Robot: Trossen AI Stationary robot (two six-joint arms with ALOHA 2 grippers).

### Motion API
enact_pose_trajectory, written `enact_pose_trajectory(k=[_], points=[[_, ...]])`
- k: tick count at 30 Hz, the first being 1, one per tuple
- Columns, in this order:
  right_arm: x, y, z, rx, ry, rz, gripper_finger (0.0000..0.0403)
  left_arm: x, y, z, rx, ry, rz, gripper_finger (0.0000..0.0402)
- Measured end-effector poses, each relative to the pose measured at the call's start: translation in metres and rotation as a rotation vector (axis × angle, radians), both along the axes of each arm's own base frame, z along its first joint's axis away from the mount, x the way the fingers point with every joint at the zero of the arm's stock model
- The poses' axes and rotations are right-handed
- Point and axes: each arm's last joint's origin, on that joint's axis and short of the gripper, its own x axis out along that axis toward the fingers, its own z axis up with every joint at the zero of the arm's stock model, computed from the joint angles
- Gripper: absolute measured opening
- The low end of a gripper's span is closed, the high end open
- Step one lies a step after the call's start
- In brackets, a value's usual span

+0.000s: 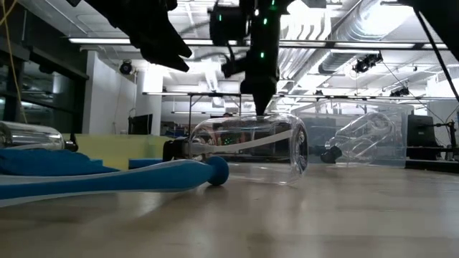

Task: Pick & Place Kitchen Sink Supplies
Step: Put the blue sponge into the yellow bin

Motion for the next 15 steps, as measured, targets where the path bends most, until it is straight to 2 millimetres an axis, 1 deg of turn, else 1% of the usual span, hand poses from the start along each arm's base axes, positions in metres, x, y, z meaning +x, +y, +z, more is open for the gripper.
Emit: enact_pose_trajectory(k=[4, 7, 11, 15], points=[[0.002, 0.030, 0.007, -0.105, -0.002, 0.055, 0.0000, 0.001, 0.000, 0.001, 0.000, -0.010, 0.000, 0.0399], [0.002, 0.045, 0.008, -0.170, 0.004, 0.084, 0.0000, 0.002, 0.000, 0.001, 0.000, -0.021, 0.001, 0.0399], [0.002, 0.054, 0.009, -0.197, 0.011, 0.104, 0.0000, 0.002, 0.000, 0.002, 0.008, -0.031, 0.013, 0.0399], [-0.002, 0.059, 0.014, -0.319, 0.046, 0.110, 0.0000, 0.002, 0.001, 0.002, 0.006, -0.031, 0.027, 0.0399]])
